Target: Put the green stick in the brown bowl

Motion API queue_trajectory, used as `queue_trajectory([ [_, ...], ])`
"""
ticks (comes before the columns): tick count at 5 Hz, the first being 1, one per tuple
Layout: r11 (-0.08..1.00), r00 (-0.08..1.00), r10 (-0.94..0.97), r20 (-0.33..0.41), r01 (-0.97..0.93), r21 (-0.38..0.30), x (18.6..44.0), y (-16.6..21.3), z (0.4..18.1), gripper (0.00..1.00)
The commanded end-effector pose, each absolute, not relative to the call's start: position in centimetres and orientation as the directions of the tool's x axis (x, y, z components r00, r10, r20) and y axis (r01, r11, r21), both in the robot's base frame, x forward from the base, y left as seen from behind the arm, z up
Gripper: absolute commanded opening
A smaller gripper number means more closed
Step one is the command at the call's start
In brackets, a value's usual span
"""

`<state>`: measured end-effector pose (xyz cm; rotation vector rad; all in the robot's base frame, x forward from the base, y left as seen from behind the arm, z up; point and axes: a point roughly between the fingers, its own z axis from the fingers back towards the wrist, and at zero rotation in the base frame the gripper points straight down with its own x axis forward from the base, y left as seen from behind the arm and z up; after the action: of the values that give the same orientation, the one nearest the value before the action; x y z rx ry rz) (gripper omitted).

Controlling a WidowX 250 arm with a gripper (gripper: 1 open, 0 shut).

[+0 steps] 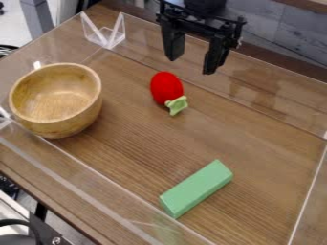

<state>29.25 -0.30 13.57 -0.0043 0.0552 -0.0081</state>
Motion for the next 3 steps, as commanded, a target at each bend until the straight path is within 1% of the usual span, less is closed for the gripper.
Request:
queue_trajectory([
  [1,0.999,0.995,-0.043,-0.087,0.042,-0.013,28.4,-1.3,11.4,1.0],
  [2,0.983,0.977,-0.183,-0.11,0.181,-0.029,25.8,-2.7,9.2,1.0],
  [3,0.971,0.965,-0.241,-0.103,0.239,-0.029,23.5,-4.8,8.0,1.0],
])
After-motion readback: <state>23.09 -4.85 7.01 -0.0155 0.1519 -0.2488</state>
